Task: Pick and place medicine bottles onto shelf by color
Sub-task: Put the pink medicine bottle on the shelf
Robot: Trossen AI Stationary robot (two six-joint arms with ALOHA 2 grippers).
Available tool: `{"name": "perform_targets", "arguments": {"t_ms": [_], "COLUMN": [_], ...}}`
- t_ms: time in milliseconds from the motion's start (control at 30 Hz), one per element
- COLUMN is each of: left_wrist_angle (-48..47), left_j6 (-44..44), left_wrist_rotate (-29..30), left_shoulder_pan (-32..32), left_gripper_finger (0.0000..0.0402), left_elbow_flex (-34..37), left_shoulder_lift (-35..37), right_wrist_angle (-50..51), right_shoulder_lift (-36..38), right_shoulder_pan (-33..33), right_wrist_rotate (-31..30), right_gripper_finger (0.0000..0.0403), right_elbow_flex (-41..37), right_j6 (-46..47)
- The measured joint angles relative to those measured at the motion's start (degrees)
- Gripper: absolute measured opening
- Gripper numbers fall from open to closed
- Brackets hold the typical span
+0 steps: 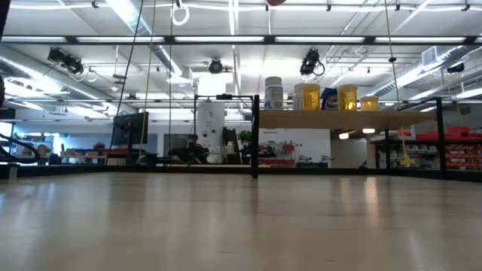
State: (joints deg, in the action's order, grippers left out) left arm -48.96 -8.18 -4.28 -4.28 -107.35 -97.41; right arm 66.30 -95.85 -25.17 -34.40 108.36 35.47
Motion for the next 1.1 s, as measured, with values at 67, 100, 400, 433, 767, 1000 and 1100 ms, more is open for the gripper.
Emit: {"name": "perform_targets", "arguments": {"t_ms": [67, 100, 400, 433, 767, 1000, 1100], "left_wrist_angle": [1.0, 1.7, 3.6, 3.6, 5.2, 5.0, 4.9], "left_j6": [-0.2, -0.3, -1.7, -1.7, -1.9, -1.7, -1.7], "left_wrist_rotate": [-0.2, -0.6, -3.5, -3.5, -5.3, -6.1, -6.2], "left_shoulder_pan": [0.3, 0.4, 0.6, 0.6, 1.0, 1.6, 1.9], "left_gripper_finger": [0.0182, 0.0182, 0.0197, 0.0193, 0.0196, 0.0188, 0.0185], "left_elbow_flex": [0.0, 0.0, 0.0, 0.0, 0.0, 0.0, 0.0], "left_shoulder_lift": [0.0, 0.0, 0.0, 0.0, 0.0, 0.2, 0.2], "right_wrist_angle": [-0.3, -0.6, -1.4, -1.4, -1.9, -2.0, -1.9], "right_shoulder_lift": [-1.4, -2.0, -3.7, -3.7, -3.7, -3.7, -3.7], "right_shoulder_pan": [0.0, 0.0, 1.0, 1.3, 3.2, 3.4, 3.4], "right_wrist_rotate": [0.2, 0.2, -4.4, -4.7, -1.7, -0.4, -0.4], "right_gripper_finger": [0.0344, 0.0344, 0.0338, 0.0336, 0.0317, 0.0286, 0.0265], "right_elbow_flex": [0.0, 0.0, 0.0, 0.0, 0.0, 0.0, 0.0], "right_j6": [-1.2, -1.4, 1.4, 1.7, 5.6, 7.4, 8.0]}}
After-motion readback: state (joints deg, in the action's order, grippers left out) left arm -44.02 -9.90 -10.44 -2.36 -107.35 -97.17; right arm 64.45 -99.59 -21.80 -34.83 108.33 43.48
